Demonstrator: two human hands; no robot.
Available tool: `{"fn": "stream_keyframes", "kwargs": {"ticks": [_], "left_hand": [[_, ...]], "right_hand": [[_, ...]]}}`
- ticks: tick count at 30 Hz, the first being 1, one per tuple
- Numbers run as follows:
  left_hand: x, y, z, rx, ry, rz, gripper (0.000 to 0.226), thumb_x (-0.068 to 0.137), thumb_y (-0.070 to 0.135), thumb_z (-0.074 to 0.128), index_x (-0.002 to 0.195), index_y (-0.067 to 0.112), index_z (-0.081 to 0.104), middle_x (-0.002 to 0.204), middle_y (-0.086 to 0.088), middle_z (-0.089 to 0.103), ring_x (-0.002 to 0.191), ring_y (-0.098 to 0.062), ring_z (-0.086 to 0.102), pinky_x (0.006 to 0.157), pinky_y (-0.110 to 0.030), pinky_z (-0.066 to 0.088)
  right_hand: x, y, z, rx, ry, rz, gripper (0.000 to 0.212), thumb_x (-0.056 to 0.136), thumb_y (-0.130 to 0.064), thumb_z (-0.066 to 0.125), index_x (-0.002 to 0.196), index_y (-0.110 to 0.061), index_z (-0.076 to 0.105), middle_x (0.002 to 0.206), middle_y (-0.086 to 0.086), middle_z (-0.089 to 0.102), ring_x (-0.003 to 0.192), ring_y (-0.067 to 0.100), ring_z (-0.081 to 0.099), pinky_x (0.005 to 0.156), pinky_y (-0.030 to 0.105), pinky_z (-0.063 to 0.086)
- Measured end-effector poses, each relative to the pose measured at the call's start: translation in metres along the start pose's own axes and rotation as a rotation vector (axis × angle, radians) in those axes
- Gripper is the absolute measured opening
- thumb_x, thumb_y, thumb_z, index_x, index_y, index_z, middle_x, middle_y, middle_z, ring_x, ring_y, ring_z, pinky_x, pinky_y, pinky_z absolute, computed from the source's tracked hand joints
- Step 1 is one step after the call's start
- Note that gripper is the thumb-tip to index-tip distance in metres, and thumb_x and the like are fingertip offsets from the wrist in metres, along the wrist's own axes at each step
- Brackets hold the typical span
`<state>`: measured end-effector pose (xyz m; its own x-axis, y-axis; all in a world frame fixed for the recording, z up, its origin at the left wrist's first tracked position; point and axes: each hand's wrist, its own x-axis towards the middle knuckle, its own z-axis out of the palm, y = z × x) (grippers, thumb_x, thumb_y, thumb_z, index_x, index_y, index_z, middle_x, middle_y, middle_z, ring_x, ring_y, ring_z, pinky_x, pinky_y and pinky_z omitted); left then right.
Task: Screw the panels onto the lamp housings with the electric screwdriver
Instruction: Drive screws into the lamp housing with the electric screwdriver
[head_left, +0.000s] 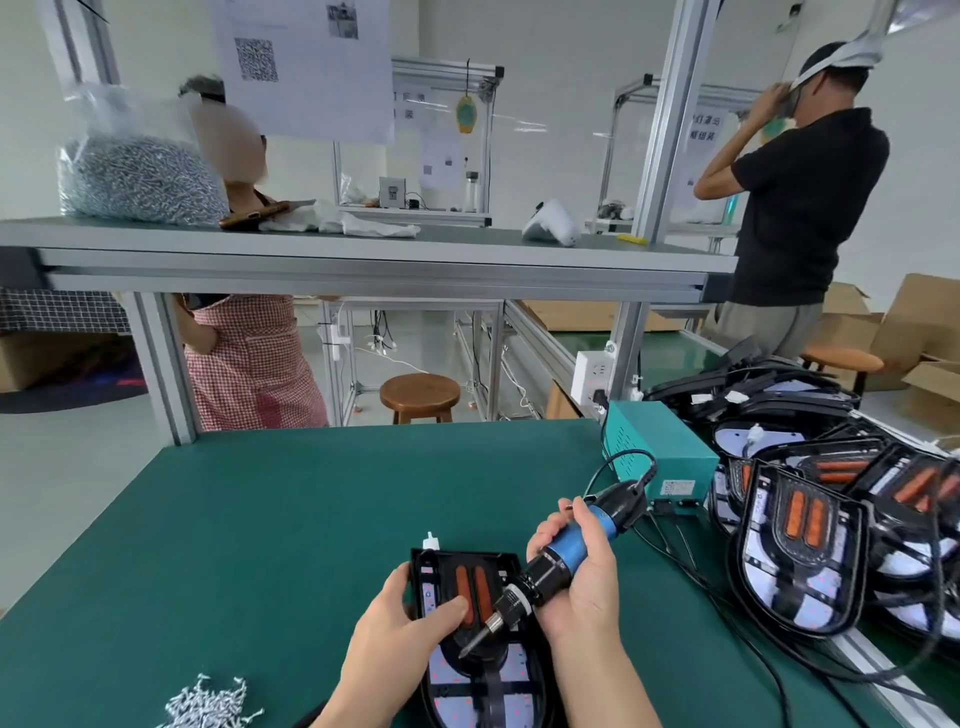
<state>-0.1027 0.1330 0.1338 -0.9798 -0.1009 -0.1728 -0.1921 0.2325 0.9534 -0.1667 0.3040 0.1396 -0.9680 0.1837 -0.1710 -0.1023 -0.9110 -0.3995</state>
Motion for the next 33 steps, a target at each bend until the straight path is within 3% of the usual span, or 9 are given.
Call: {"fn": "stream_keyframes", "kwargs": {"ticks": [6,9,12,13,16,20,25,33], "left_hand": [[-0.003,-0.002,-0.008,0.216,0.069,0.065,0.059,0.080,0.053,0.075,0.132,0.034,0.055,0.089,0.012,0.069,0.088,0.001,0.062,0.072,-0.017,0.044],[-0.008,-0.006,-0.031,0.400,0.263,0.135,0.048,0.082,0.048,0.075,0.123,0.025,0.065,0.081,0.005,0.065,0.083,-0.010,0.062,0.078,-0.027,0.045],[-0.011,-0.018,-0.074,0.619,0.461,0.124,0.018,0.085,0.020,0.073,0.103,0.018,0.074,0.097,-0.003,0.064,0.094,-0.028,0.062,0.085,-0.036,0.049],[-0.012,-0.023,-0.090,0.701,0.470,0.075,0.018,0.085,0.012,0.068,0.100,0.019,0.073,0.102,-0.005,0.062,0.100,-0.030,0.061,0.087,-0.036,0.049],[-0.012,-0.038,-0.125,0.877,0.344,-0.052,0.024,0.081,0.011,0.061,0.092,0.032,0.064,0.103,-0.003,0.060,0.106,-0.028,0.056,0.093,-0.034,0.046],[-0.009,-0.046,-0.136,0.930,0.217,-0.042,0.016,0.082,0.029,0.069,0.080,0.037,0.056,0.094,0.005,0.059,0.094,-0.018,0.059,0.087,-0.026,0.045],[-0.001,-0.053,-0.138,0.970,0.224,-0.042,0.016,0.078,0.024,0.070,0.078,0.034,0.057,0.092,0.004,0.057,0.093,-0.019,0.059,0.081,-0.026,0.044],[0.011,-0.069,-0.139,0.959,0.272,-0.035,0.021,0.069,0.013,0.071,0.061,0.027,0.058,0.073,0.005,0.059,0.076,-0.016,0.058,0.067,-0.028,0.045]], "right_hand": [[0.010,0.000,-0.014,0.055,-0.018,0.047,0.027,0.080,-0.023,0.073,0.096,-0.006,0.059,0.069,0.003,0.056,0.053,0.012,0.054,0.049,0.022,0.050],[0.012,0.004,-0.015,0.044,-0.028,0.074,0.026,0.081,-0.024,0.073,0.095,-0.006,0.059,0.068,0.002,0.056,0.053,0.012,0.054,0.048,0.022,0.049],[0.015,0.007,-0.016,0.054,-0.030,0.096,0.026,0.081,-0.025,0.073,0.094,-0.008,0.059,0.068,0.001,0.056,0.053,0.011,0.053,0.048,0.022,0.048],[0.016,0.007,-0.016,0.062,-0.031,0.103,0.026,0.081,-0.025,0.073,0.094,-0.008,0.058,0.069,0.001,0.055,0.053,0.010,0.053,0.048,0.021,0.048],[0.019,0.010,-0.014,0.083,-0.035,0.132,0.027,0.081,-0.025,0.074,0.095,-0.008,0.058,0.071,0.002,0.054,0.054,0.010,0.054,0.047,0.022,0.049],[0.022,0.013,-0.014,0.117,-0.054,0.164,0.029,0.082,-0.028,0.074,0.096,-0.007,0.059,0.072,0.002,0.056,0.055,0.010,0.055,0.047,0.022,0.050],[0.023,0.014,-0.018,0.138,-0.058,0.169,0.034,0.085,-0.034,0.073,0.099,-0.006,0.058,0.075,0.004,0.055,0.057,0.011,0.056,0.049,0.024,0.052],[0.024,0.015,-0.020,0.141,-0.069,0.179,0.036,0.084,-0.035,0.075,0.099,-0.006,0.059,0.075,0.004,0.055,0.057,0.011,0.056,0.051,0.023,0.052]]}}
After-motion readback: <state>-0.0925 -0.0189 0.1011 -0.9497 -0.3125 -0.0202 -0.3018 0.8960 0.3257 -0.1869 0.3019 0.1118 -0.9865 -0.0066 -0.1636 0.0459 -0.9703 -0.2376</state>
